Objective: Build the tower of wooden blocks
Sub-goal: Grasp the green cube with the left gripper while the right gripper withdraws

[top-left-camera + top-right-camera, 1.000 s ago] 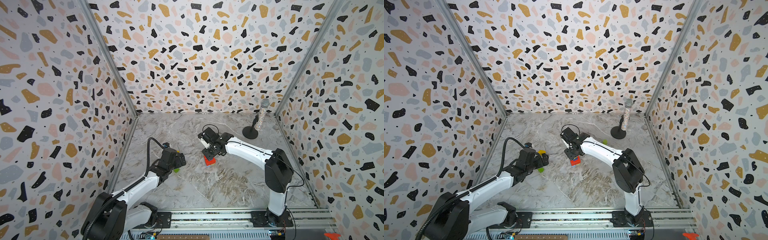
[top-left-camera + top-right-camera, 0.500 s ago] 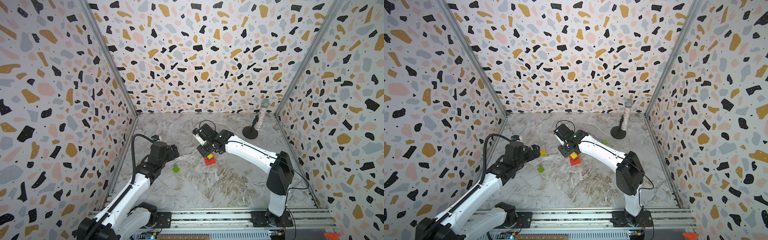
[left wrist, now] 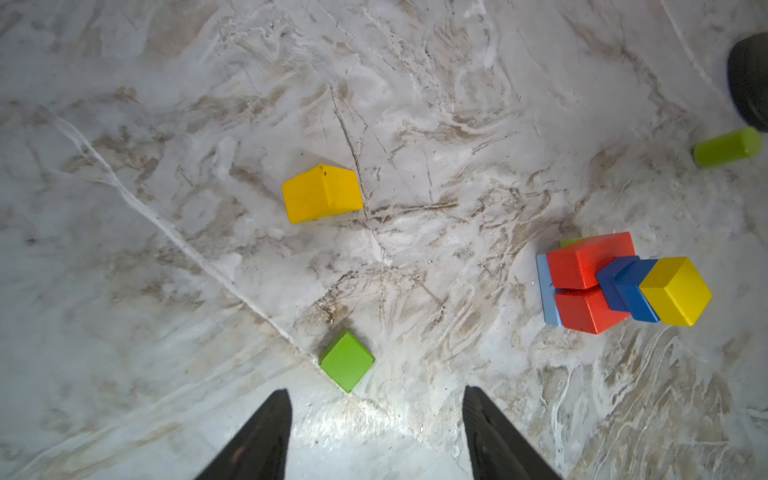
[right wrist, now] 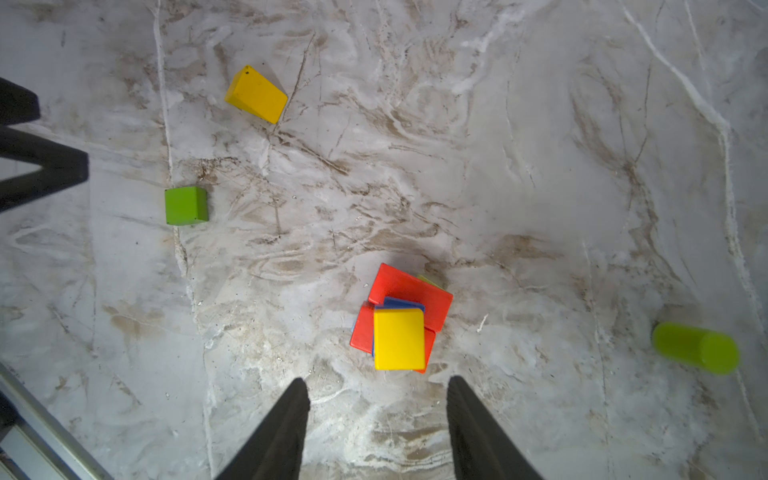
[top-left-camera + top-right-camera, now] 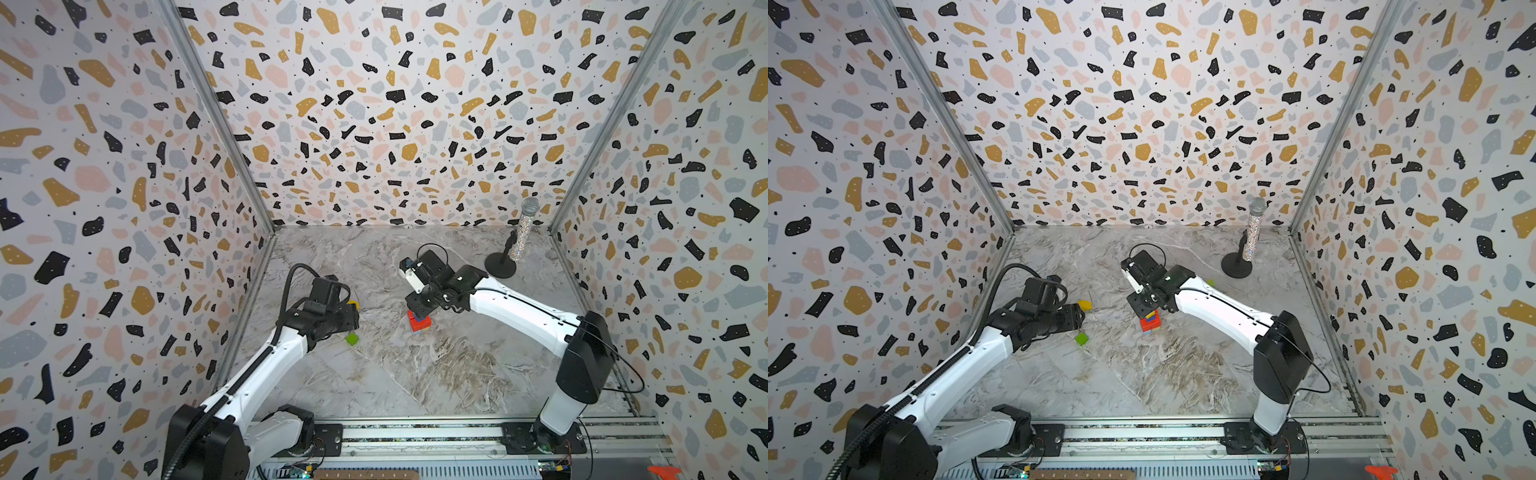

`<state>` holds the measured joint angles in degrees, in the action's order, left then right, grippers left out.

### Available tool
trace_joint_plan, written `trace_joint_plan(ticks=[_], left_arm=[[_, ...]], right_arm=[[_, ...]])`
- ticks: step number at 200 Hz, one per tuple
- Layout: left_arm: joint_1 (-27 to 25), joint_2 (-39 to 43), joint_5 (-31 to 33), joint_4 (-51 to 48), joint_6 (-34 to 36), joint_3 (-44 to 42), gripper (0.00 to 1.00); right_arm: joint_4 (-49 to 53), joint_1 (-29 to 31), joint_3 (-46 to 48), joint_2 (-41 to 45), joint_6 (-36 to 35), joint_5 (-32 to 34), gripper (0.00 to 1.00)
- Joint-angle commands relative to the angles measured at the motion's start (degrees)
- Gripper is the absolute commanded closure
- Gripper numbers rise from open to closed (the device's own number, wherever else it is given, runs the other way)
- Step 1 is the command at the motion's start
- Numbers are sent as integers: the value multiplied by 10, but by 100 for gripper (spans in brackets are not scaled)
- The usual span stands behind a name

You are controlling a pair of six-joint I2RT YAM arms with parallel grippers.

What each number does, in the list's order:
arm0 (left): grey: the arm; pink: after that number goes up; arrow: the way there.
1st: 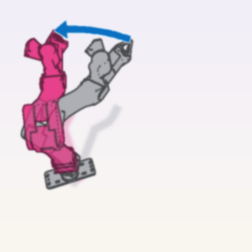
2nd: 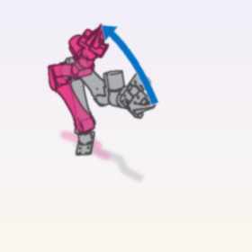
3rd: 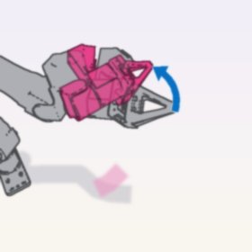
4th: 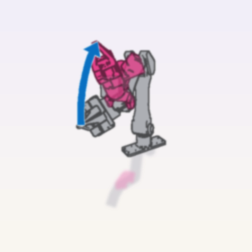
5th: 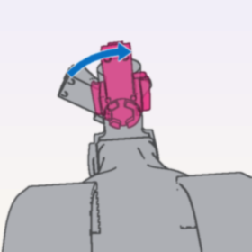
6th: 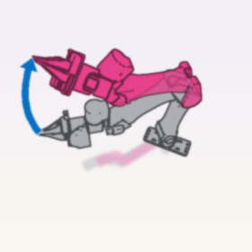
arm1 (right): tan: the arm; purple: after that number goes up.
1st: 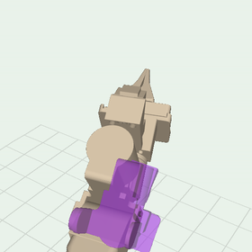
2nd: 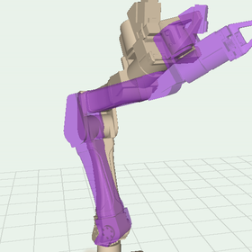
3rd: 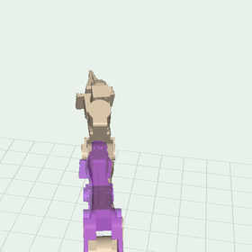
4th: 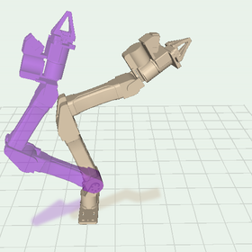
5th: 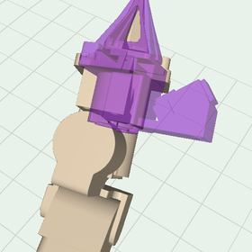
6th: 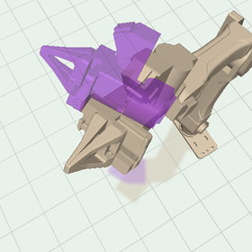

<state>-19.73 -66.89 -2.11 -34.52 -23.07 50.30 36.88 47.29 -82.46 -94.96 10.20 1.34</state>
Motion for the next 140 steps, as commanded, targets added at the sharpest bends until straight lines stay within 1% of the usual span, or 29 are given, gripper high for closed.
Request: trace_joint_plan(ticks=[1, 15, 25, 38, 59, 81, 93, 111, 140], left_arm=[[-47, -23, 18, -64, 55, 54, 36], [-80, -62, 56, -104, 65, 88, 37], [-94, -86, 85, -121, 67, 101, 38], [-96, -102, 97, -122, 56, 99, 39], [-96, -124, 134, -120, 32, 81, 39], [-96, -154, 163, -124, 30, 62, 41], [-96, -170, 164, -123, 33, 63, 42], [-97, -202, 141, -121, 47, 73, 42], [-97, -246, 136, -113, 53, 71, 43]], right_arm=[[-48, -16, 46, 56, 18, -33, 44], [-66, -22, 76, 83, 23, -44, 45], [-78, -23, 99, 100, 24, -49, 44], [-90, -25, 122, 120, 26, -56, 44], [-109, -27, 156, 148, 27, -68, 44], [-130, -32, 186, 173, 26, -80, 44], [-141, -36, 202, 184, 25, -88, 44], [-153, -43, 219, 195, 23, -102, 44], [-165, -49, 232, 207, 22, -121, 44]])
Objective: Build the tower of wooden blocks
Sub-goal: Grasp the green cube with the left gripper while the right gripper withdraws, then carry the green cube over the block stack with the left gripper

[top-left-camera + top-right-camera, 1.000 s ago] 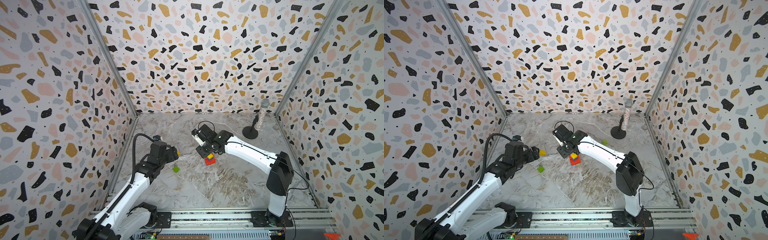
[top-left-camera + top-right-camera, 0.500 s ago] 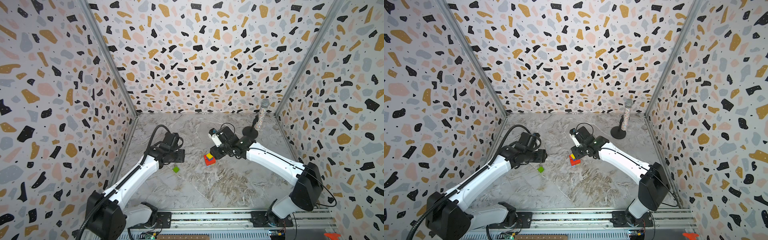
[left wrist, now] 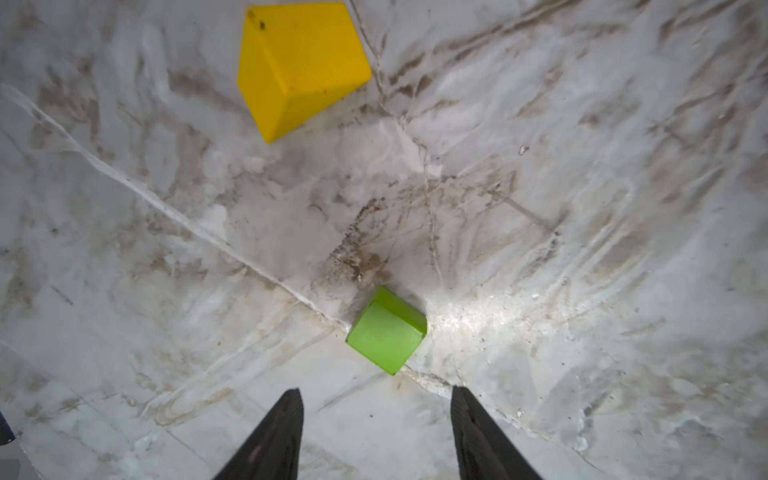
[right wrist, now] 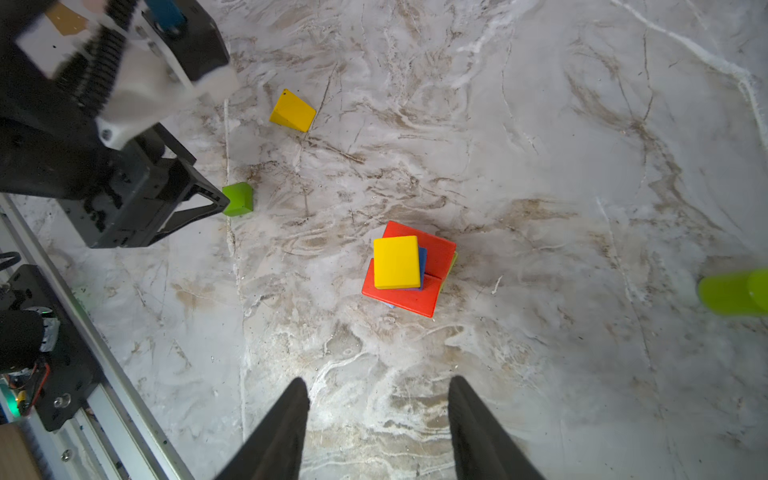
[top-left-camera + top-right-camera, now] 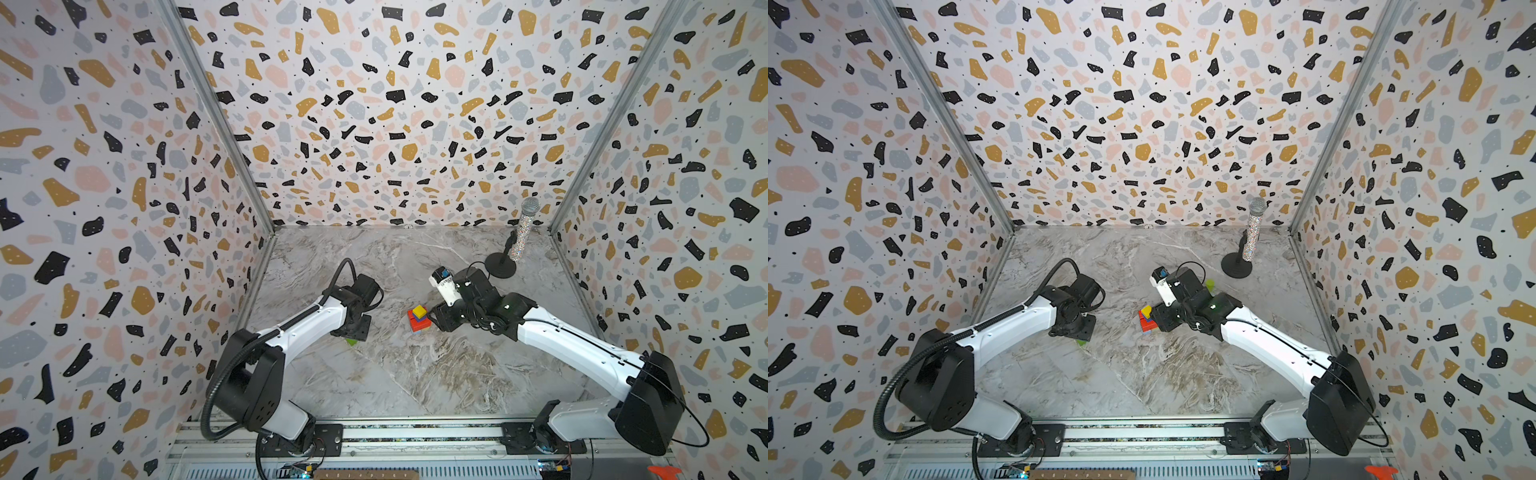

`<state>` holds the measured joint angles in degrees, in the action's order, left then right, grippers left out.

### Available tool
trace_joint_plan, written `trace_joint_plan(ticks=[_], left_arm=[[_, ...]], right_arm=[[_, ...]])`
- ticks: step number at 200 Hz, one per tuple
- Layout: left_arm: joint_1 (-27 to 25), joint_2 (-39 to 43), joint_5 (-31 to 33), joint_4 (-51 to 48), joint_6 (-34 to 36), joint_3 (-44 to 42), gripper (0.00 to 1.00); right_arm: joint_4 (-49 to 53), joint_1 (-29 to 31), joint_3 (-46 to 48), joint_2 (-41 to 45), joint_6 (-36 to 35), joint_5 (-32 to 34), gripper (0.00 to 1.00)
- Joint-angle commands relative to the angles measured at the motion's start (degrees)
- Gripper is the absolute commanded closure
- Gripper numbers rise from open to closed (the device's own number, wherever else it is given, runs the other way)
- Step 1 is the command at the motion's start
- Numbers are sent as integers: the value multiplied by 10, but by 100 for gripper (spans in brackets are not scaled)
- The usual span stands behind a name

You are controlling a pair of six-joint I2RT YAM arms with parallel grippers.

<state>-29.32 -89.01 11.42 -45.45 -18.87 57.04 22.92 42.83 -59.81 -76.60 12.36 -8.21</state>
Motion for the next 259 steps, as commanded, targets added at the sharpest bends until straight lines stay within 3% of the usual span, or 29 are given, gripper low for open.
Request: trace_joint_plan(ticks=[1, 74, 220, 259], left_arm=[[-1, -27, 1, -2, 12, 4, 43], [5, -82, 5, 47, 25, -7, 48], [28, -87, -8, 67, 35, 1, 68], [28, -69, -19, 61, 27, 3, 72]], right_arm=[[-26, -5, 6, 24, 0, -26, 44], [-40, -7, 23, 43, 2, -40, 43], [-30, -8, 18, 29, 2, -21, 43], [-37, -13, 22, 42, 8, -5, 36]])
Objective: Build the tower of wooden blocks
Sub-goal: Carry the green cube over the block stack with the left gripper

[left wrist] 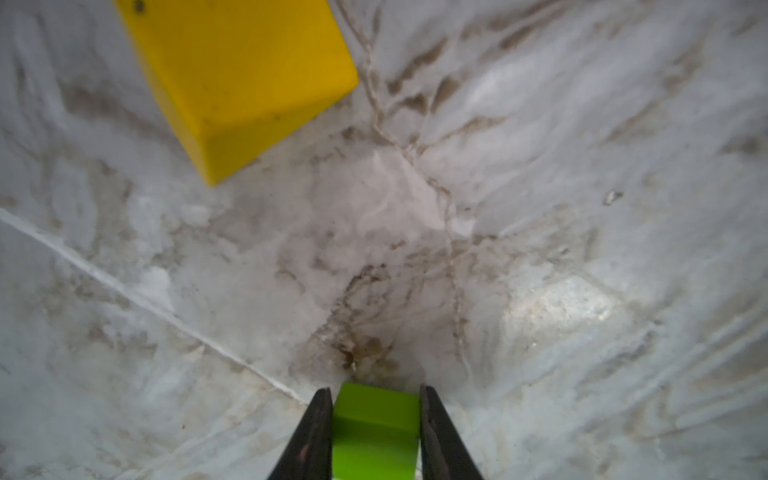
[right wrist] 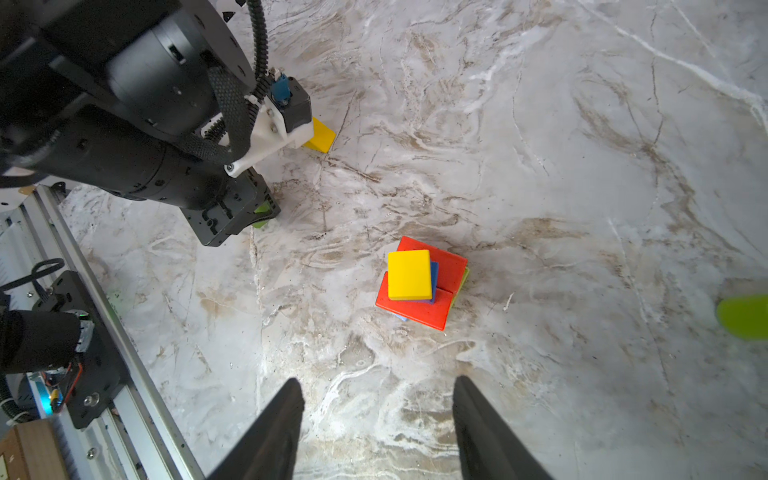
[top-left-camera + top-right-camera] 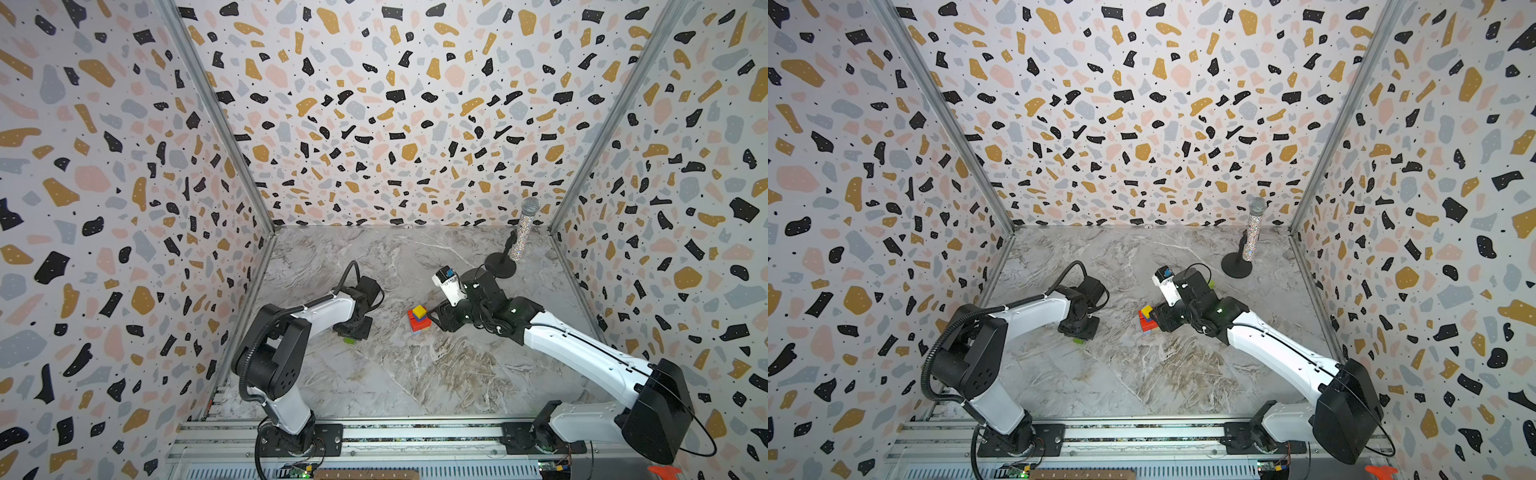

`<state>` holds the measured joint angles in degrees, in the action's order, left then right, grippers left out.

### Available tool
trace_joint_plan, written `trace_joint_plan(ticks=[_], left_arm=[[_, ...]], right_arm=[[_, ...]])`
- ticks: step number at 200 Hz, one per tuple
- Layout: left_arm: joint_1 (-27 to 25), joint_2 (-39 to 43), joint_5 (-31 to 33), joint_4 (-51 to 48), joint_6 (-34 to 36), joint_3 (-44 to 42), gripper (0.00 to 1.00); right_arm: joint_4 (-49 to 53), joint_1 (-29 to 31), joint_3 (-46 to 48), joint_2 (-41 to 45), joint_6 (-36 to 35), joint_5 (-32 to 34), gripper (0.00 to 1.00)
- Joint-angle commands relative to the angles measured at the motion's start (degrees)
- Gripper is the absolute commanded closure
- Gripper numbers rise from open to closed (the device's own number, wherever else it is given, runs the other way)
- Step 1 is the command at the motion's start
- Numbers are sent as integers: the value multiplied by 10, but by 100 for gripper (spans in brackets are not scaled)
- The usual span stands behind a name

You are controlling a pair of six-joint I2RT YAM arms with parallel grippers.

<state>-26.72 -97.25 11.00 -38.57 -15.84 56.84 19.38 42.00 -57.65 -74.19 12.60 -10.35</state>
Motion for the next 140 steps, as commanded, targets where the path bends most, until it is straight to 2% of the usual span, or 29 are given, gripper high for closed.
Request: trace_joint_plan(ticks=[1, 20, 50, 61, 64, 66, 103, 140], left_arm=[[2, 14, -15, -8, -4, 5, 72], [0, 26, -17, -14, -8, 13, 73], [-8, 48, -21, -31, -16, 36, 74], [-15, 55, -21, -40, -19, 49, 74], [-17, 57, -21, -44, -19, 54, 74], [-18, 58, -21, -46, -20, 57, 74], [-50, 69, -30, -86, -26, 117, 74], [-86, 63, -20, -139, -34, 200, 74]], right_arm=[[-1, -5, 0, 18, 5, 17, 36], [-5, -10, 3, 27, 8, 21, 32], [-14, -17, 12, 39, 17, 27, 21], [-18, -21, 15, 43, 20, 28, 13], [-19, -22, 16, 44, 21, 29, 3], [-20, -23, 16, 46, 22, 29, 0], [-40, -48, 38, 76, 40, 31, 1], [-89, -86, 101, 135, 76, 29, 1]])
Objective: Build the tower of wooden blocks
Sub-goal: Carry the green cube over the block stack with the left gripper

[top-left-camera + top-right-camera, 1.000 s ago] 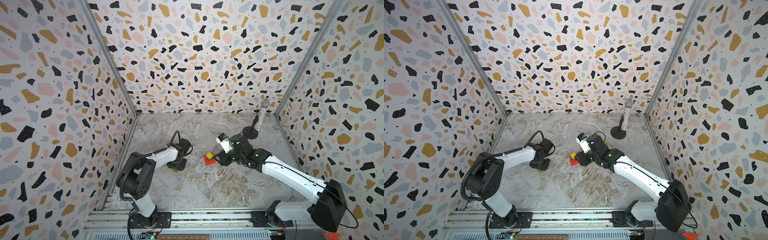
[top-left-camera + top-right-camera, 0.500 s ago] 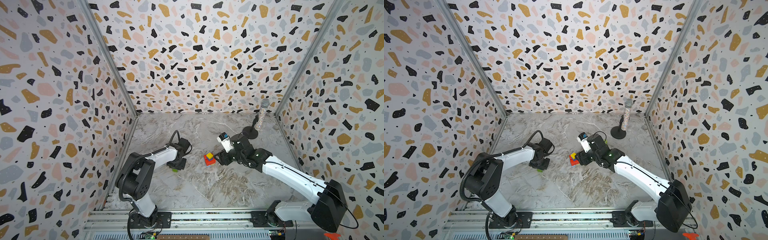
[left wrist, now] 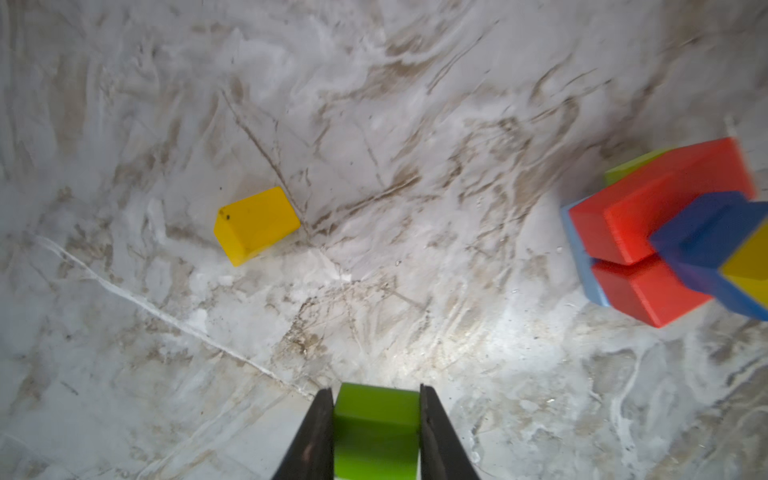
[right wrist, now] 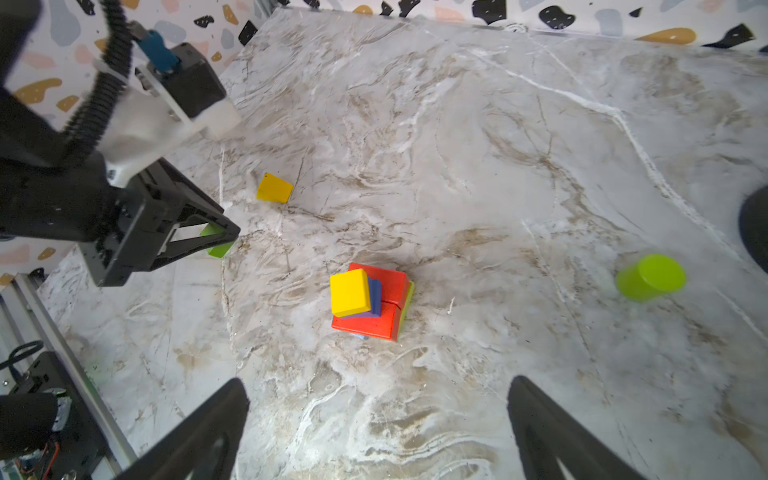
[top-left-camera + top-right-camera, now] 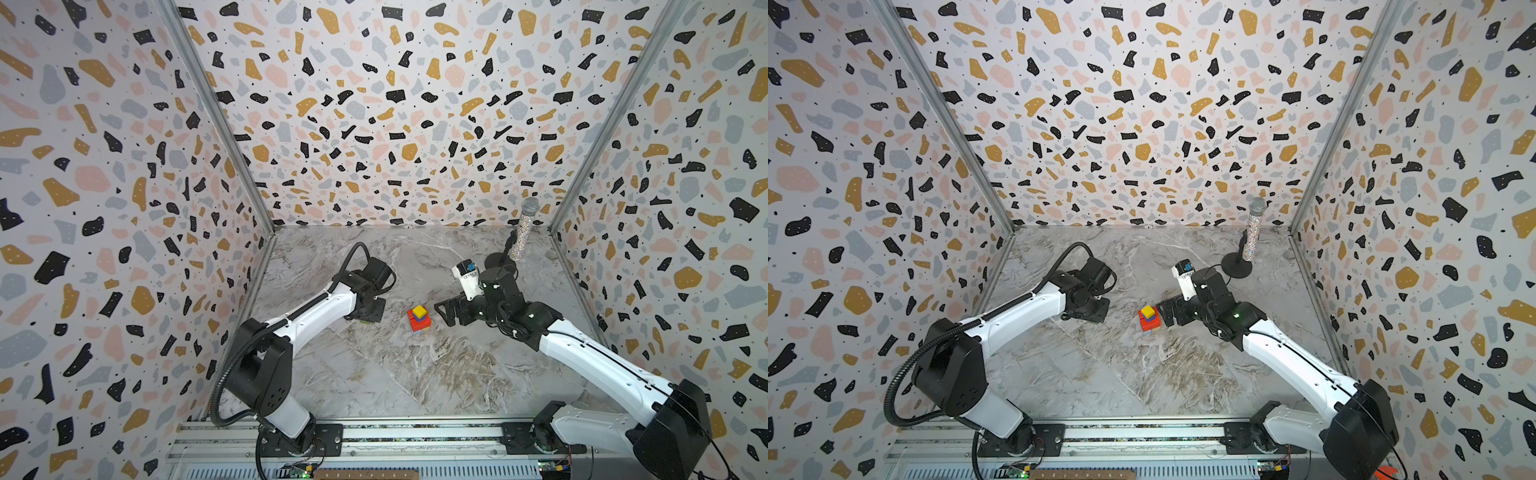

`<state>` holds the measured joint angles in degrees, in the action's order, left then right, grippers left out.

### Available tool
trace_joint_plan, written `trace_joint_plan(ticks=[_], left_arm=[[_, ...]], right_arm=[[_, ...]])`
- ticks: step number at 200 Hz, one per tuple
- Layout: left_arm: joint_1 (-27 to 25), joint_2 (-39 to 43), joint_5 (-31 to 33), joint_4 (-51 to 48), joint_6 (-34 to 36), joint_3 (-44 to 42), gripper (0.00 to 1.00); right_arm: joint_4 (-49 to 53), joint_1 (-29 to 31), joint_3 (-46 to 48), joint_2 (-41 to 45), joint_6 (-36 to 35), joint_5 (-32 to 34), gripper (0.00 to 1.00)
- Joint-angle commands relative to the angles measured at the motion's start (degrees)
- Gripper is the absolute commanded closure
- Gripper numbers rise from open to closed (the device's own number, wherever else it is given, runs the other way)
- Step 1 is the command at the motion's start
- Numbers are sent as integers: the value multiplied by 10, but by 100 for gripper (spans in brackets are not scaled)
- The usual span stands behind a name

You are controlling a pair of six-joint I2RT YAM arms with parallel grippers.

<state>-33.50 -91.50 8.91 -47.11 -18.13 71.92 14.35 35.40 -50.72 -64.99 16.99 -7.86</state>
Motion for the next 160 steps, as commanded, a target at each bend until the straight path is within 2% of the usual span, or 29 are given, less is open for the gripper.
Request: trace_joint_plan(ticks=[1, 39, 64, 100, 160], left_arm=[[-20, 6, 1, -55, -12, 52, 74], [-64, -28, 13, -100, -13, 154, 74], [-93, -62, -5, -108, 11, 213, 73], [-126, -119, 12, -136, 47, 292, 73], [-155, -134, -7, -109, 118, 315, 71]], right_arm=[[-40, -21, 34, 45, 34, 4, 1], [-87, -57, 107, 97, 56, -18, 1], [-94, -67, 127, 110, 55, -29, 1], [-105, -72, 149, 119, 56, -37, 1], [-171, -102, 226, 148, 100, -77, 1]])
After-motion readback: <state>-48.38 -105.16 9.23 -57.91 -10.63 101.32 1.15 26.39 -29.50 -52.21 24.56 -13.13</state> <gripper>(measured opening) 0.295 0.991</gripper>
